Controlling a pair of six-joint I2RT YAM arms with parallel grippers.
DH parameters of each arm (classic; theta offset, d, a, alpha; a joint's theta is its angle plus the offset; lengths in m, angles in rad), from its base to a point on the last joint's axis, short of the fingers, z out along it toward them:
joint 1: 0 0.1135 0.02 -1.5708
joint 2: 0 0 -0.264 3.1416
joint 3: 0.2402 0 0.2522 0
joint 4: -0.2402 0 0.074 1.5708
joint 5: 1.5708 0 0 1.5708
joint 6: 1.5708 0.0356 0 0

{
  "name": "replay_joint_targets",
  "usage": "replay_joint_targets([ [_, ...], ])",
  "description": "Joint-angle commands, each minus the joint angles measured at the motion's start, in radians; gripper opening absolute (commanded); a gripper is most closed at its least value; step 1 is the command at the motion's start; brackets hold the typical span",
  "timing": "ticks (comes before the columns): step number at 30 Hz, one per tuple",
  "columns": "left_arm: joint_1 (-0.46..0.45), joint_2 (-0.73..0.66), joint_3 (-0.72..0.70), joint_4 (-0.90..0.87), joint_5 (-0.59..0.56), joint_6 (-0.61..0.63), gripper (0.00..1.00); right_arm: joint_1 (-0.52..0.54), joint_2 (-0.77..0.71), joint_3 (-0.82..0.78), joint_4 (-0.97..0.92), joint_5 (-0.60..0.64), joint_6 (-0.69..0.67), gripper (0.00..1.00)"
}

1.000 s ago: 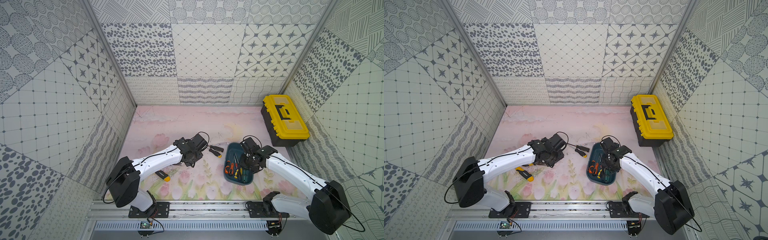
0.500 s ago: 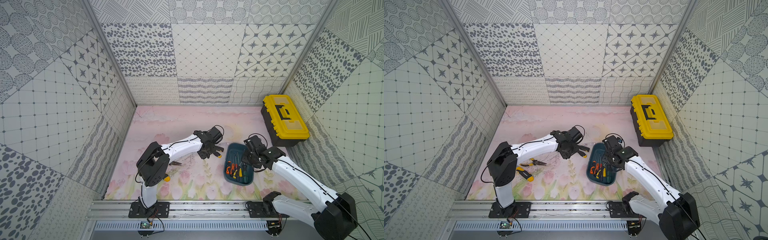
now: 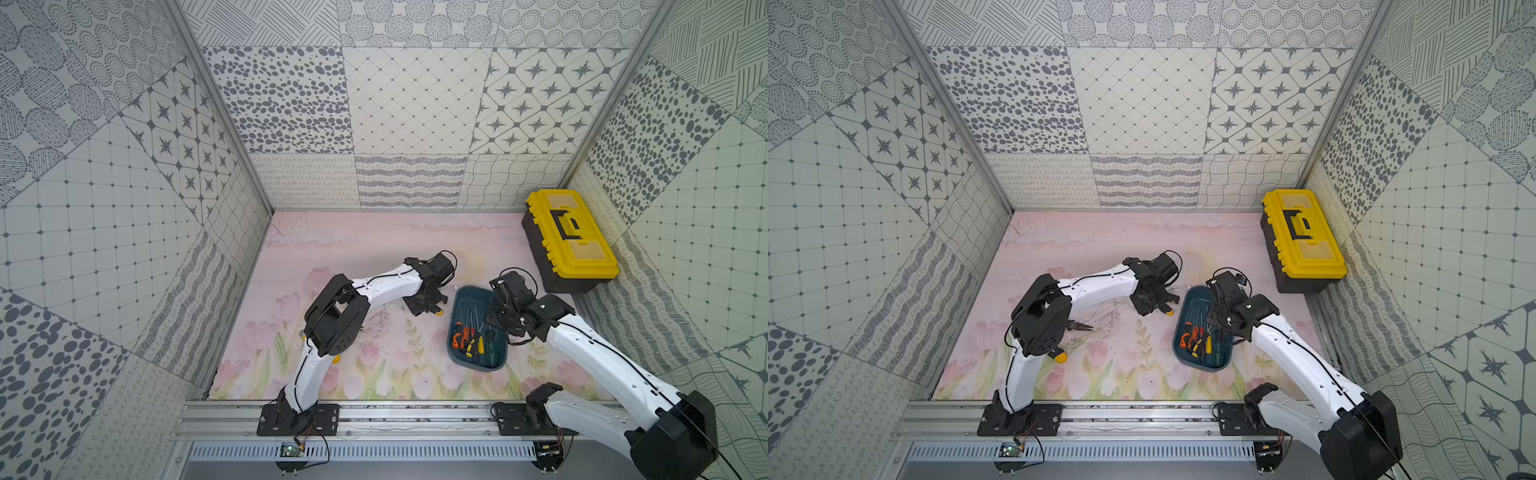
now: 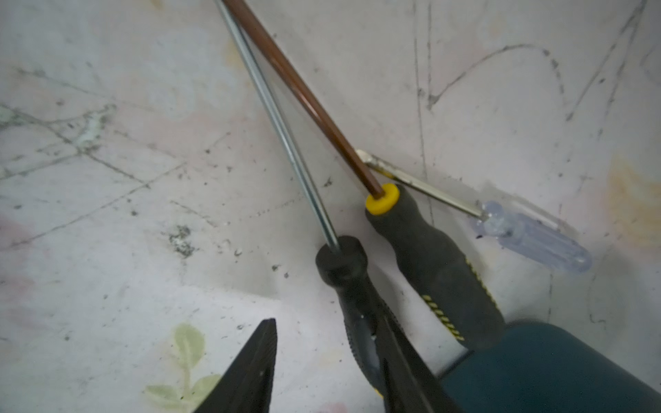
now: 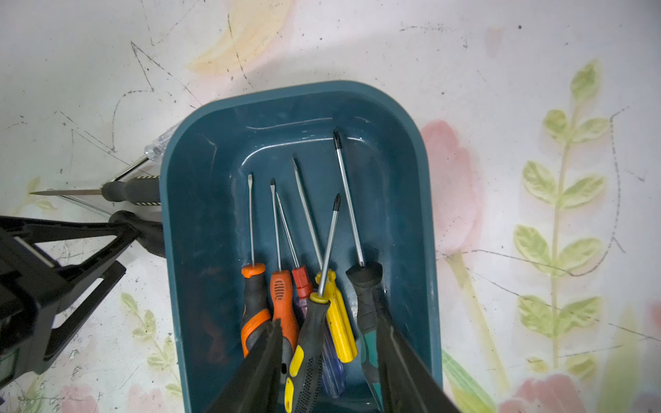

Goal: Put the screwdriver on the desktop into the storage box
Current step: Pick up the screwdriver from the center of the board.

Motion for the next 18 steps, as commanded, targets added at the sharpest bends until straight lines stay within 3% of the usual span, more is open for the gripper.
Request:
replay_joint_targets([
  [1,0.024,0.033,0.014,-0.025,0.018,0.022,0.49,-0.002,-0.001,0.004,-0.001,0.008,-0.001,0.47],
  [10,0.040,0.077,0.024,-0.009,0.034,0.024,0.42,-0.002,0.017,0.019,0.001,0.003,-0.010,0.46],
  [18,0.040,0.071,0.013,-0.033,0.027,0.016,0.21,-0.002,0.021,0.016,0.000,0.000,-0.009,0.46],
])
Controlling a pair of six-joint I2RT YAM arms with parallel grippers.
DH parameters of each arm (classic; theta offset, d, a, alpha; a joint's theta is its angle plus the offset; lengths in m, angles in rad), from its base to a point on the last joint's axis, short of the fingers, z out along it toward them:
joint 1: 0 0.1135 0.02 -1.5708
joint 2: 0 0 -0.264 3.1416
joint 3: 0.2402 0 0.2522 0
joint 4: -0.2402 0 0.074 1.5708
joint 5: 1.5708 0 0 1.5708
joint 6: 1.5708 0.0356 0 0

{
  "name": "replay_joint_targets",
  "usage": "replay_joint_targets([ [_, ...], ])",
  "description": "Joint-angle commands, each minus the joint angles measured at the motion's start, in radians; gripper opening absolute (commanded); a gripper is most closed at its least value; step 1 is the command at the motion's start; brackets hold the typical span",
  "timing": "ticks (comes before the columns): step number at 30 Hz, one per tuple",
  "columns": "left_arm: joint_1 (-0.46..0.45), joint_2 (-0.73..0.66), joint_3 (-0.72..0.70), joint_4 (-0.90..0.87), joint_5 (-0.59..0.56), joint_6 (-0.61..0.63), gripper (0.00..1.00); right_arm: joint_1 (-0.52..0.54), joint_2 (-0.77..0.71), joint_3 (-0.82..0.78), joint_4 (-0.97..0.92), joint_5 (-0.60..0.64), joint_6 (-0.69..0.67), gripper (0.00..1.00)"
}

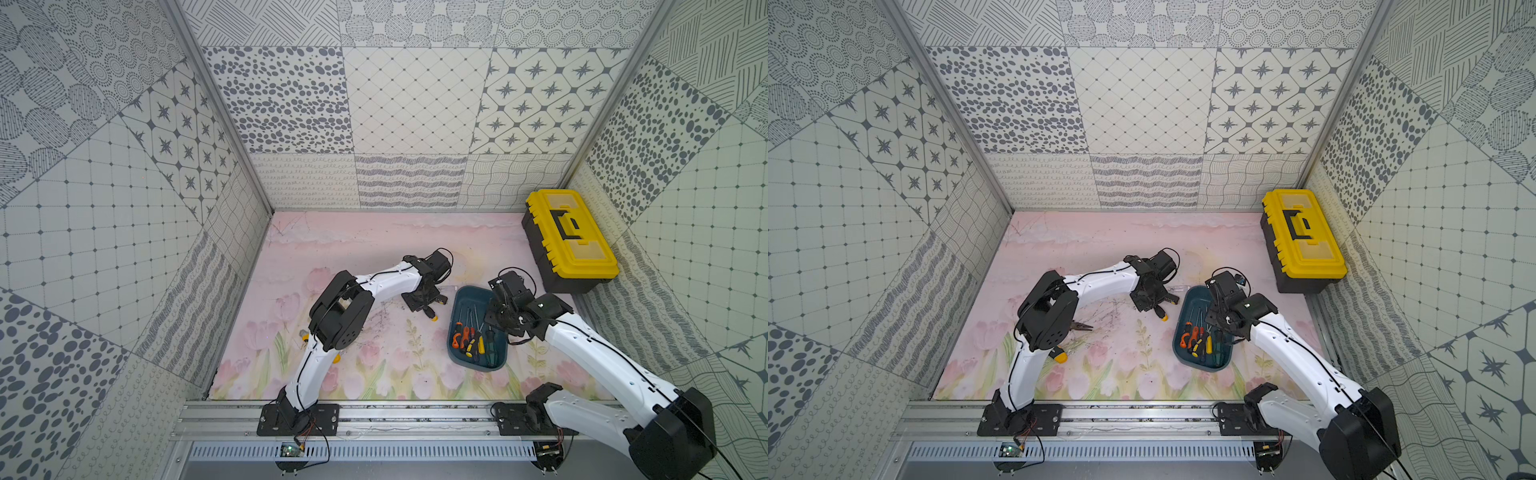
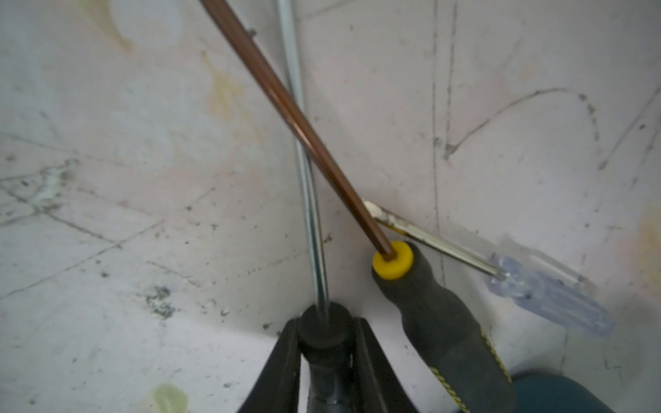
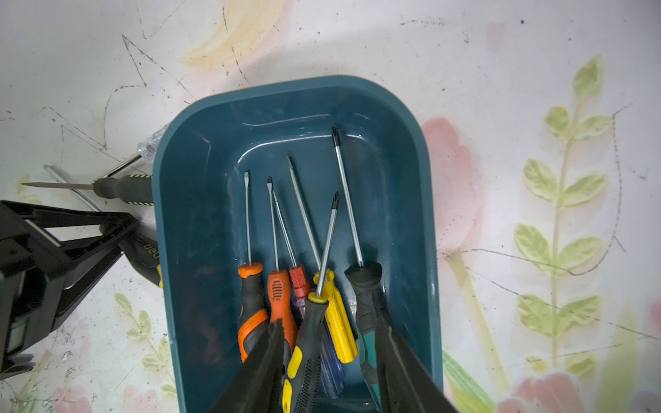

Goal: Put the screwdriver on the desktop into the storage box
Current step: Pick up the screwdriver from the center of the board.

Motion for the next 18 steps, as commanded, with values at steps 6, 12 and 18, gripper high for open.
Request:
replay_joint_targets([
  [6,0.011,-0.079,-0.098,-0.052,-0.029,-0.013,0.08,-0.002,-0.001,0.007,0.004,0.001,-0.005,0.45],
  [12,0.000,-0.235,-0.243,-0.046,-0.059,-0.015,0.01,-0.002,-0.020,-0.009,0.013,-0.002,-0.004,0.45],
  [18,-0.080,-0.411,-0.309,-0.048,-0.082,0.062,0.00,-0.003,-0.070,-0.035,0.017,0.018,0.008,0.45],
])
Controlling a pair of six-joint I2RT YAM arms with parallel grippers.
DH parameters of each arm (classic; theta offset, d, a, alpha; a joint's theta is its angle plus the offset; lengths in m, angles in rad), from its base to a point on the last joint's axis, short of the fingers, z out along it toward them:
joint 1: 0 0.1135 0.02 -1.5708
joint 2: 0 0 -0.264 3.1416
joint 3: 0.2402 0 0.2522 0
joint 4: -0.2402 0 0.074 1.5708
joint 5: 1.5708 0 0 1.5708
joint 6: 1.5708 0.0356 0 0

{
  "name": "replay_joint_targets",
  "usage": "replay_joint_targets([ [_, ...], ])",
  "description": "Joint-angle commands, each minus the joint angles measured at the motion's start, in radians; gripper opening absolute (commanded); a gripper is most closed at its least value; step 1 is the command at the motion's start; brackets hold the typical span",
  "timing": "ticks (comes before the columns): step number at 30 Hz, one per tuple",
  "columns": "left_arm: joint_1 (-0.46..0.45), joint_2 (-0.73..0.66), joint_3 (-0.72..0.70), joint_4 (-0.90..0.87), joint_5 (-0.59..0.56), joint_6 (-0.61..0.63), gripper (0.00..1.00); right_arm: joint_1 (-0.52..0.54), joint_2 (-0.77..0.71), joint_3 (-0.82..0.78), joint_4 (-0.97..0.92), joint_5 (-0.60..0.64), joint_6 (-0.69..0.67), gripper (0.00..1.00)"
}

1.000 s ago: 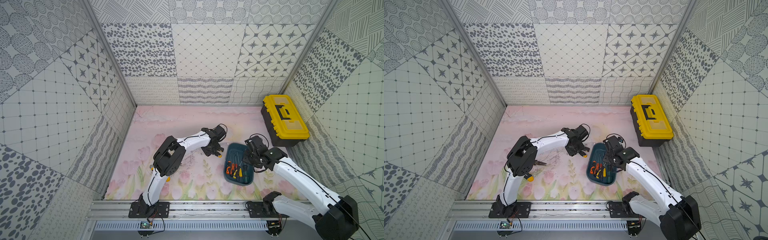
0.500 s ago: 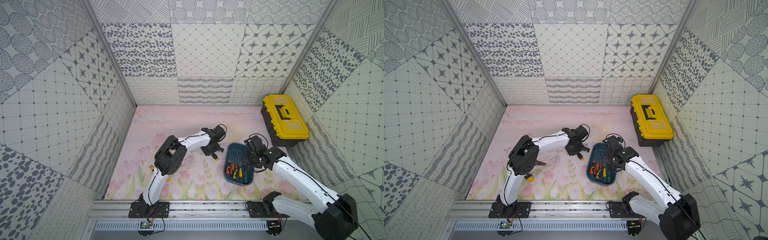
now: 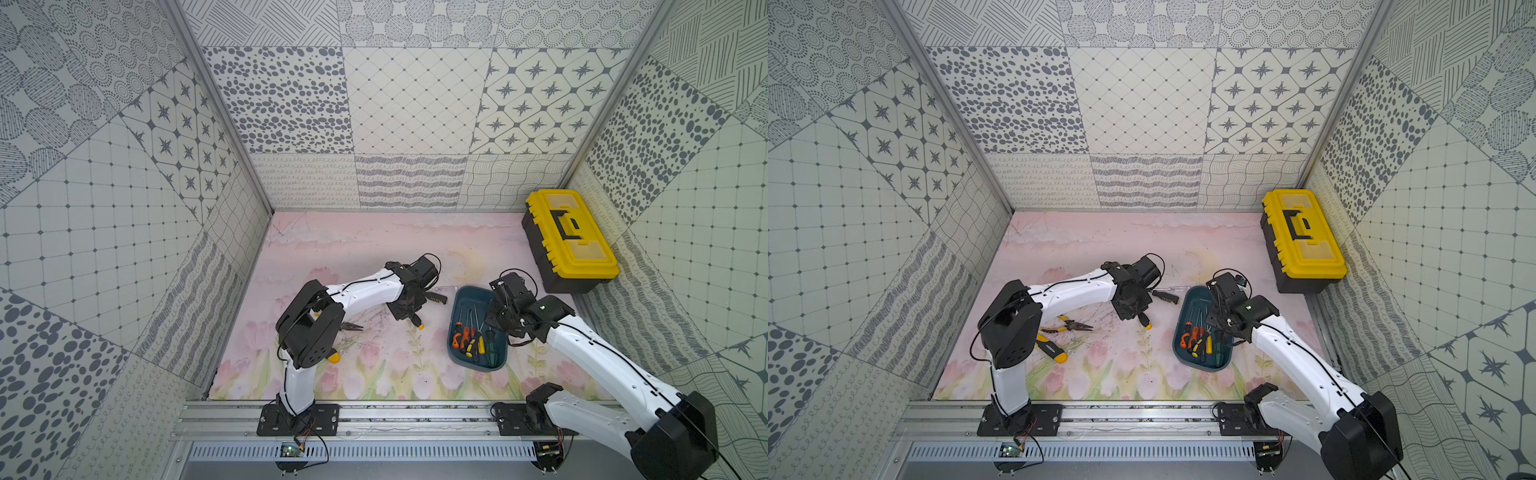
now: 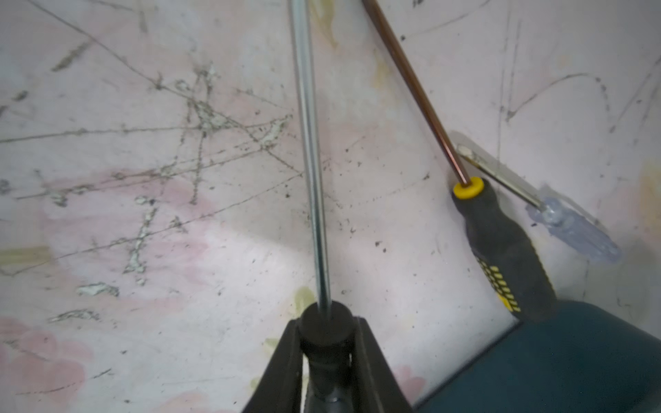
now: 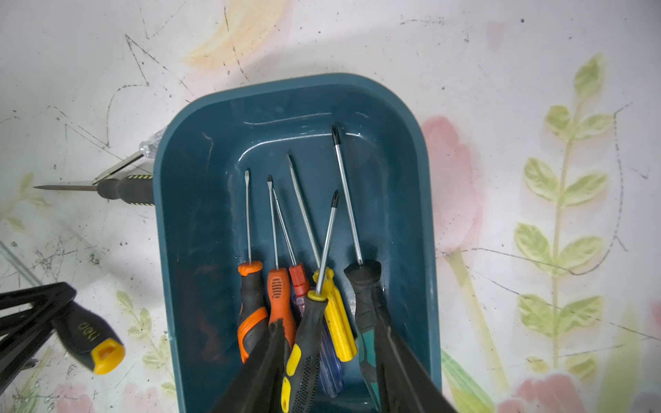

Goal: Put the screwdriver on the desktop into the storage box
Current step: Pick up the screwdriver from the center of the board, then place the screwdriver in the storage box.

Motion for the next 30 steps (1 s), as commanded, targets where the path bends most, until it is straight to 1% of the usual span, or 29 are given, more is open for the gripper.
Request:
replay_joint_targets([
  [1,-0.077,-0.108,-0.009,-0.045,-0.049,0.087,0.00,-0.003,-0.054,-0.017,0.013,0.027,0.013,0.45],
  [4,-0.144,-0.104,0.083,-0.062,-0.057,0.198,0.00,-0.004,-0.108,-0.022,-0.004,0.055,0.030,0.45],
  [7,-0.206,-0.056,0.199,-0.069,-0.030,0.328,0.00,-0.006,-0.180,-0.020,-0.051,0.094,0.052,0.45],
  [11,-0.275,0.065,0.364,-0.096,0.050,0.474,0.00,-0.008,-0.292,-0.011,-0.136,0.156,0.088,0.45],
  [14,-0.314,0.169,0.502,-0.126,0.115,0.559,0.00,-0.009,-0.374,-0.003,-0.193,0.197,0.111,0.45],
  [16,-0.329,0.230,0.557,-0.130,0.170,0.588,0.00,-0.011,-0.413,0.002,-0.218,0.215,0.121,0.45],
  [18,-0.339,0.286,0.616,-0.135,0.193,0.605,0.01,-0.011,-0.439,0.006,-0.245,0.222,0.128,0.45],
  [22,-0.344,0.393,0.720,-0.151,0.210,0.633,0.02,-0.011,-0.457,0.010,-0.276,0.217,0.140,0.45],
  [27,-0.344,0.510,0.835,-0.201,0.238,0.677,0.07,-0.012,-0.491,0.004,-0.317,0.208,0.168,0.45],
  [30,-0.344,0.548,0.859,-0.242,0.236,0.686,0.08,-0.011,-0.505,0.002,-0.322,0.216,0.170,0.45],
])
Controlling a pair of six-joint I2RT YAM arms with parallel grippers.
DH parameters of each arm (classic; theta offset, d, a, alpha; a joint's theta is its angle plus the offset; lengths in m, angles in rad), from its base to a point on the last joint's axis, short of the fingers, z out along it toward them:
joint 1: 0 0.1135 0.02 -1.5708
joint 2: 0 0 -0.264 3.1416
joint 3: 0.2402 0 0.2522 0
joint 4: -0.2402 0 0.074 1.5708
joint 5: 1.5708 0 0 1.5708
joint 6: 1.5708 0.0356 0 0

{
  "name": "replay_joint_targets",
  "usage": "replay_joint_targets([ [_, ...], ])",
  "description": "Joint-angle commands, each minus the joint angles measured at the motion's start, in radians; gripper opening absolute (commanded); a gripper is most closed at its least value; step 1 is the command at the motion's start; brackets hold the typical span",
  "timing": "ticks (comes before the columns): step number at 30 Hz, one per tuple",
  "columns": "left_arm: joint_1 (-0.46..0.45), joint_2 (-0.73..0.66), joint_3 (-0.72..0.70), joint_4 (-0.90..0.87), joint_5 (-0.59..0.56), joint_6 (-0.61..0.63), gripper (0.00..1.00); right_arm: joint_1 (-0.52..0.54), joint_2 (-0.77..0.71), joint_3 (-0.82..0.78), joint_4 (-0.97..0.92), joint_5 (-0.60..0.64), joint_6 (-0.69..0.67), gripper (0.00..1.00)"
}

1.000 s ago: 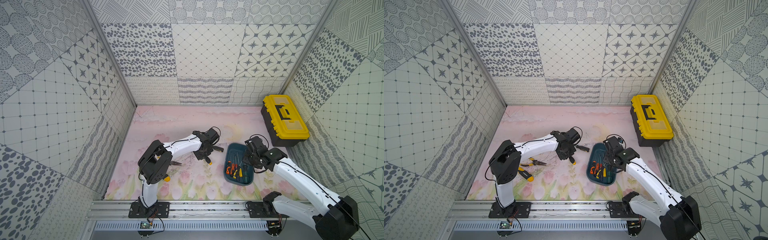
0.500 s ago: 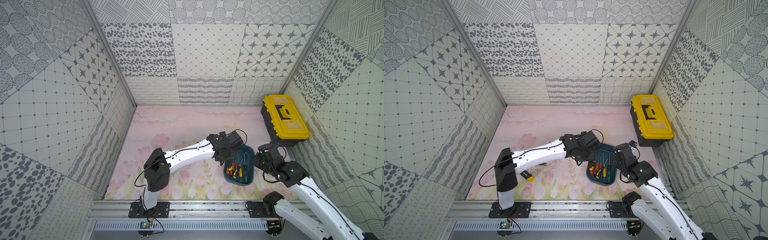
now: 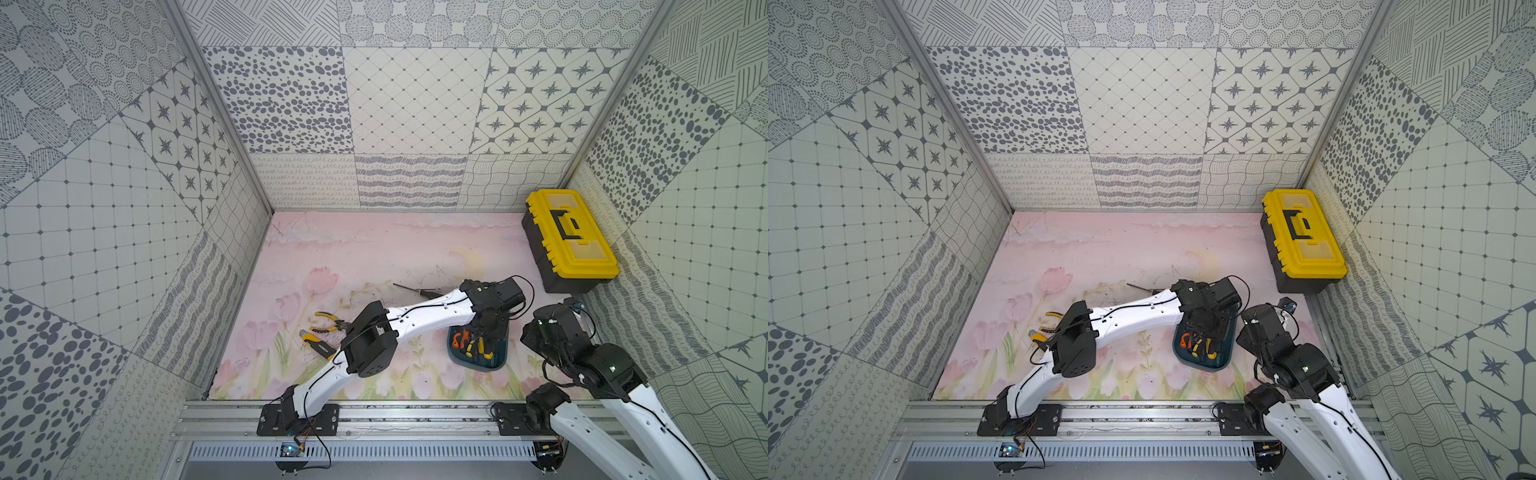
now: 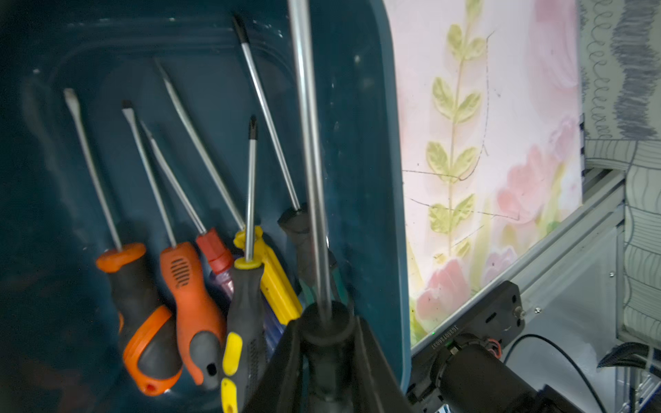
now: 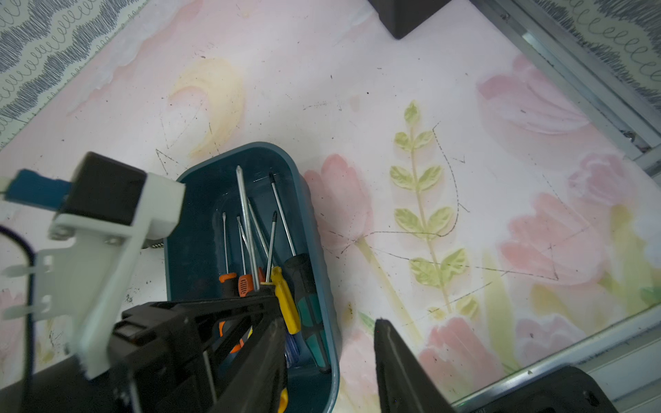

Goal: Put the screwdriver on the desktop into the storage box
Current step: Place the screwdriver in the storage box.

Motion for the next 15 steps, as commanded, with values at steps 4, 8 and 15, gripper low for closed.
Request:
replay_joint_targets([
  [4,-0.001,0.057,0.059,-0.124,0.023,0.112,0.21,-0.003,0.001,0.028,-0.016,0.030,0.007,0.45],
  [8,0.005,0.021,0.058,-0.117,-0.024,0.096,0.35,-0.003,0.024,0.048,-0.015,0.039,-0.015,0.45],
  [15,0.036,-0.141,-0.038,-0.026,-0.110,0.036,0.53,-0.003,0.085,0.080,0.018,0.056,-0.079,0.45],
])
